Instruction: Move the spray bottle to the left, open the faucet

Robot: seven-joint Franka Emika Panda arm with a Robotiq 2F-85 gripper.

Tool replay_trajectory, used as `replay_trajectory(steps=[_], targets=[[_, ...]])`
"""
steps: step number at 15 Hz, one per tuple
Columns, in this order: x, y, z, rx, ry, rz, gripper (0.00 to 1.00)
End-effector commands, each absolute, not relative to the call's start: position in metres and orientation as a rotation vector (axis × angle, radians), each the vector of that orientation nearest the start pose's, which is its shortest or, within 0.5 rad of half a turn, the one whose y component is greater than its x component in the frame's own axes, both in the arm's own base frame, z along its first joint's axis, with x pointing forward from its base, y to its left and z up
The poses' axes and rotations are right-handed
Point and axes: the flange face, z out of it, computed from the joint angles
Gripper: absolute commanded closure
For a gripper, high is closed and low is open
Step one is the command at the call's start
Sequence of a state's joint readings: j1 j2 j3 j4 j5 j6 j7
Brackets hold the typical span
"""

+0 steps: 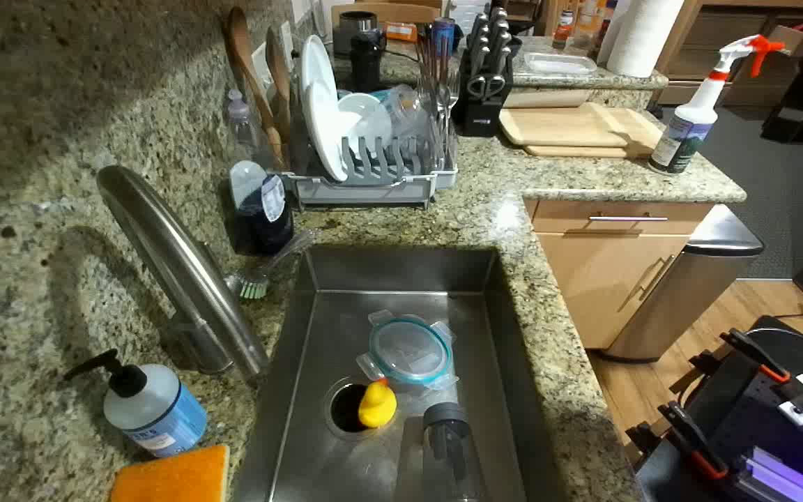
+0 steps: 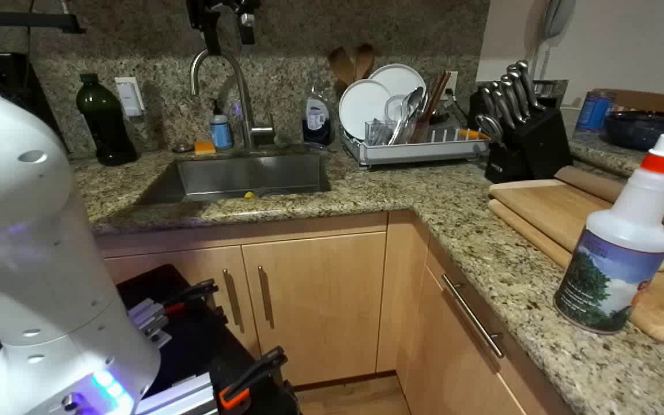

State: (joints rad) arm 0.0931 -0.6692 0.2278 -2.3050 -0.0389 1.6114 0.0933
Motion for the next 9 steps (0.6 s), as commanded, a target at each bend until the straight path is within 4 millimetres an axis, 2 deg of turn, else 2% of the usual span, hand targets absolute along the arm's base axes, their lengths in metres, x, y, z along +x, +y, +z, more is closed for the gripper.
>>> replay_trajectory(steps=[1, 3, 4, 7, 9], targets=[[0.325, 0.122, 0.575, -3.312, -0.297, 0.009, 0.0], [0.325, 0.122, 0.575, -3.312, -0.297, 0.008, 0.0], [0.347, 0.103, 0.559, -3.35, -0.098, 0.098, 0.0], [0.374, 0.048, 0.521, -3.433, 0.154, 0.074, 0.0], [0.389, 0.007, 0.504, -3.492, 0.329, 0.048, 0.0]])
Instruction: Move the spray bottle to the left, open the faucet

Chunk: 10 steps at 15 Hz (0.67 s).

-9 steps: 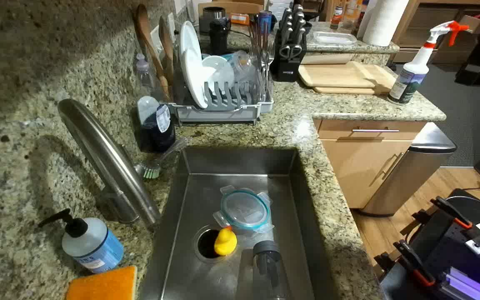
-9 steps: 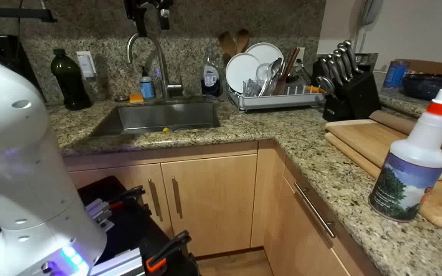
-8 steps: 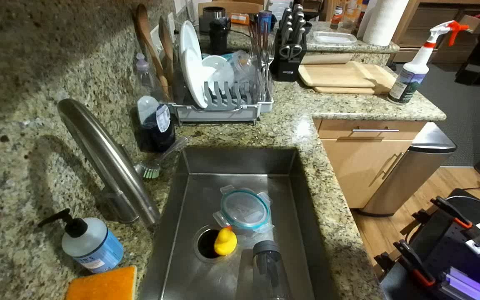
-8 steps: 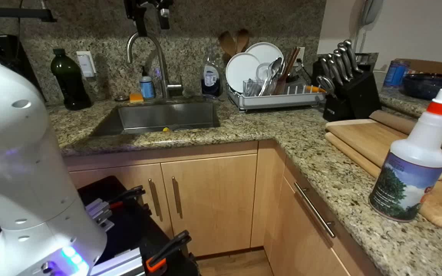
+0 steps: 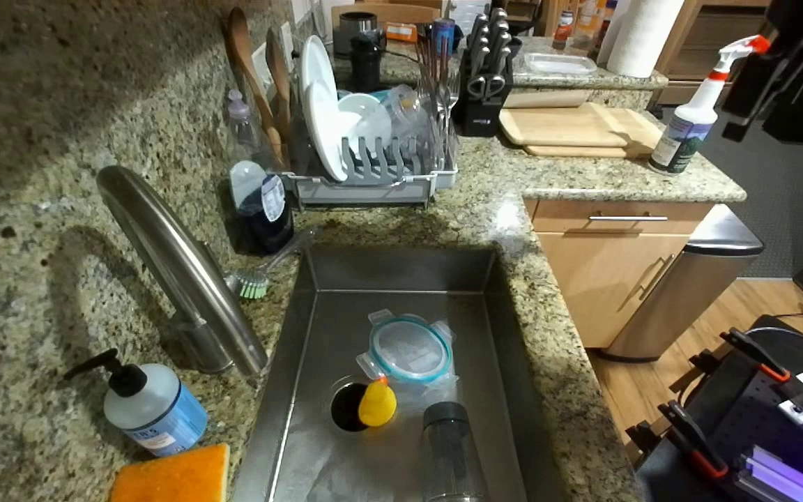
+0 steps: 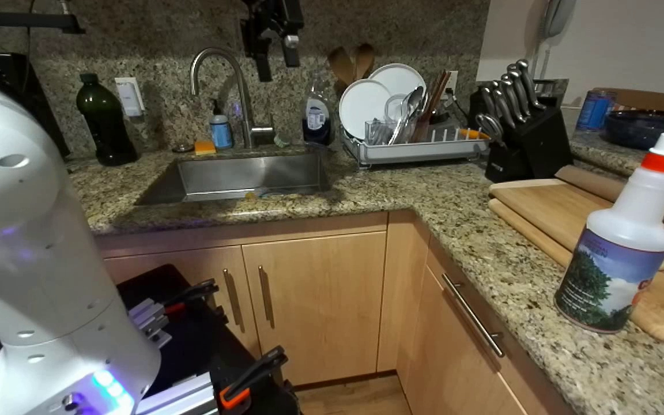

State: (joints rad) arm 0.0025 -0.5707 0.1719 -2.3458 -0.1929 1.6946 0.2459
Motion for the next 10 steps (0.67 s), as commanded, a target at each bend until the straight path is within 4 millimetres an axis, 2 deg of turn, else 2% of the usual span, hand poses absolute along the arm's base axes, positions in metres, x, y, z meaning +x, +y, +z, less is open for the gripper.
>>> replay_trajectory(steps=[1, 3, 6, 8, 9, 10], targets=[[0.395, -0.013, 0.501, -3.513, 0.427, 0.035, 0.0], [0.4, -0.047, 0.5, -3.516, 0.654, 0.04, 0.0], [0.389, -0.087, 0.491, -3.391, 0.964, 0.143, 0.0], [0.38, -0.085, 0.504, -3.25, 1.04, 0.148, 0.0], [0.387, -0.085, 0.494, -3.341, 0.965, 0.134, 0.0], [0.385, -0.087, 0.497, -3.299, 0.995, 0.137, 0.0]])
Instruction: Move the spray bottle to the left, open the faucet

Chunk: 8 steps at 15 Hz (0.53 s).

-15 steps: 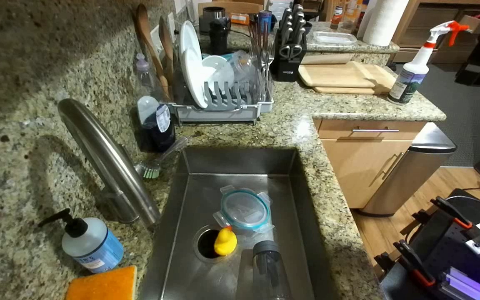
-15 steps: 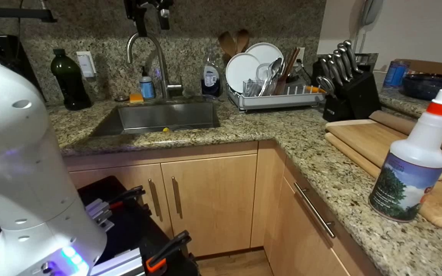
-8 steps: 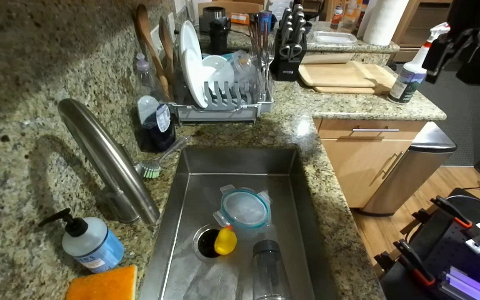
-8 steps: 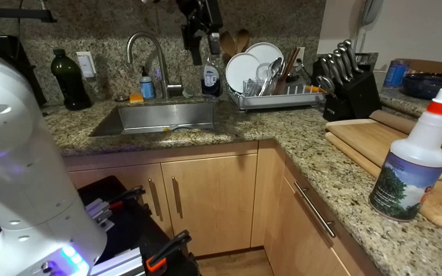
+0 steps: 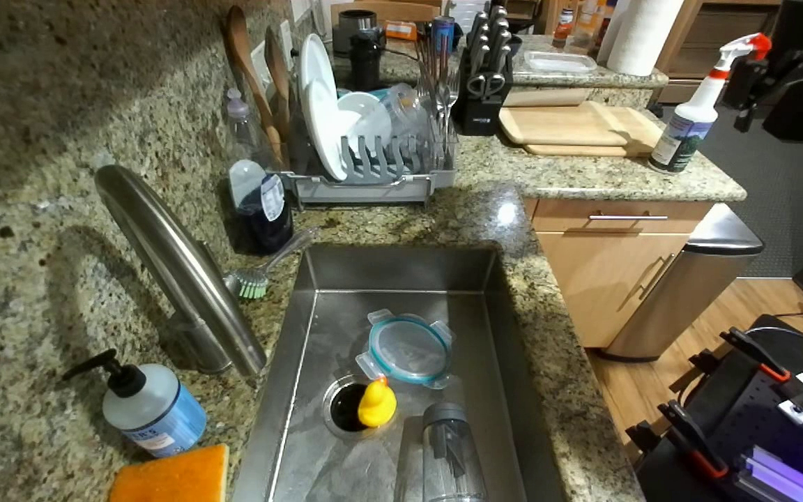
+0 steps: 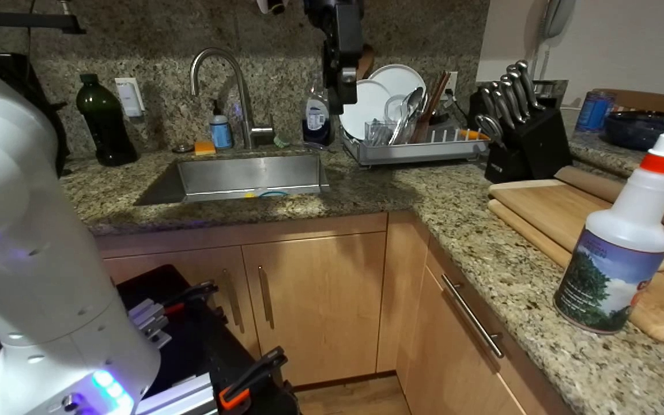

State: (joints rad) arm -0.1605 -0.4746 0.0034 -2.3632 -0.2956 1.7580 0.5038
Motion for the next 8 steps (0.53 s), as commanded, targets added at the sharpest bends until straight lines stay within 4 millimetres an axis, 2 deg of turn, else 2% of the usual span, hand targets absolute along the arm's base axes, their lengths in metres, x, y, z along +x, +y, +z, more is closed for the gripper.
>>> replay_trajectory(steps=[1, 2, 3, 4, 5, 8], targets=[[0.384, -0.087, 0.5, -3.282, 1.007, 0.131, 0.0], [0.387, -0.074, 0.498, -3.346, 0.986, 0.162, 0.0], [0.398, -0.078, 0.488, -3.345, 1.071, 0.159, 0.0], [0.407, -0.093, 0.475, -3.304, 1.248, 0.097, 0.0], [0.409, -0.117, 0.454, -3.265, 1.331, 0.045, 0.0], [0.411, -0.158, 0.406, -3.226, 1.586, -0.119, 0.0]])
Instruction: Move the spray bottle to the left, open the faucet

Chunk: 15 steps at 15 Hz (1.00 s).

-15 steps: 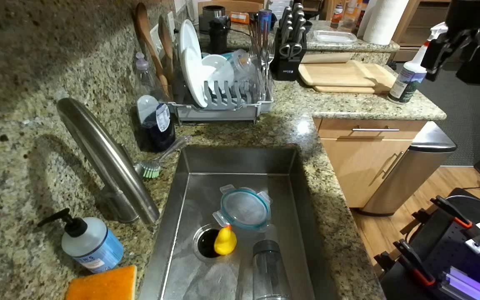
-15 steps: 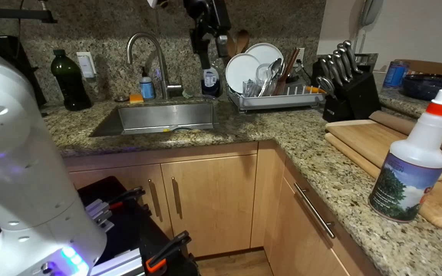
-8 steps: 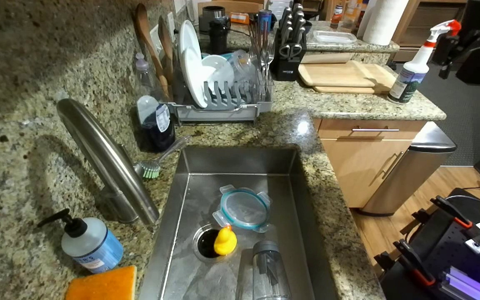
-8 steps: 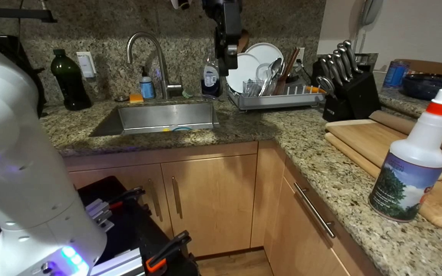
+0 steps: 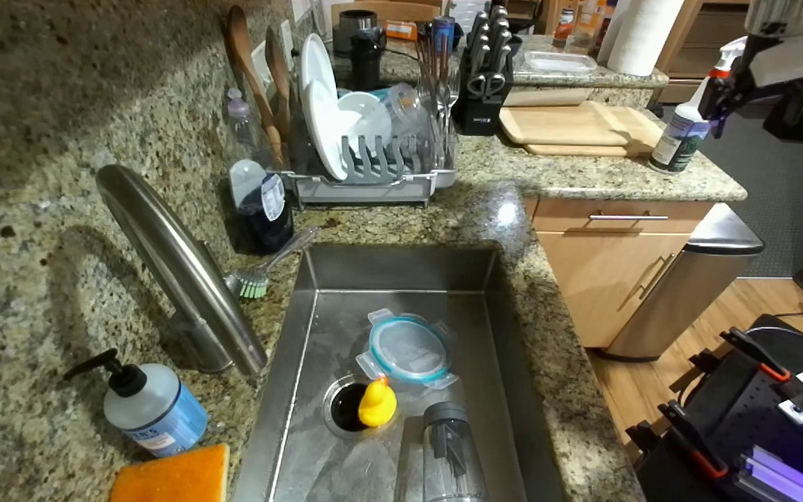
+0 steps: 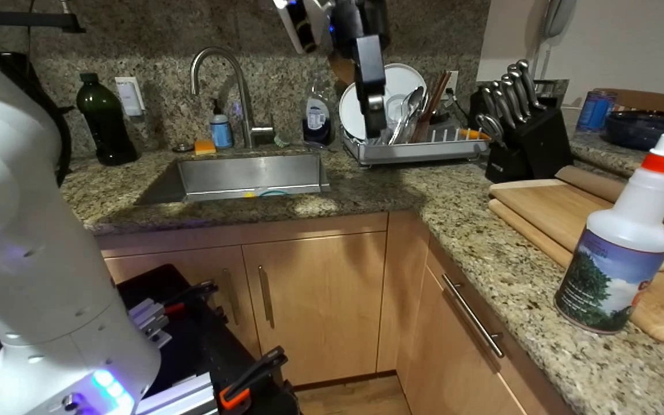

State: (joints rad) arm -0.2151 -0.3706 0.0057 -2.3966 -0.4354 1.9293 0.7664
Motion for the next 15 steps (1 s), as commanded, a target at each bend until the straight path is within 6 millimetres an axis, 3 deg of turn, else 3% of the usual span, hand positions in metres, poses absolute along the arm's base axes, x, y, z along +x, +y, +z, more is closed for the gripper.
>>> replay_trajectory(steps=[1, 3, 5, 6, 7, 8, 12, 13, 15], targets=[[0.411, -0.175, 0.393, -3.204, 1.678, -0.167, 0.0], [0.415, -0.205, 0.377, -3.151, 1.866, -0.271, 0.0], [0.418, -0.224, 0.378, -3.068, 2.069, -0.363, 0.0], [0.418, -0.231, 0.381, -3.005, 2.19, -0.356, 0.0], [0.416, -0.233, 0.386, -2.919, 2.264, -0.226, 0.0], [0.411, -0.224, 0.377, -3.012, 2.14, -0.298, 0.0], [0.413, -0.224, 0.379, -3.006, 2.149, -0.299, 0.0], [0.415, -0.219, 0.378, -3.079, 2.047, -0.314, 0.0], [0.429, -0.234, 0.371, -3.198, 1.896, -0.498, 0.0]])
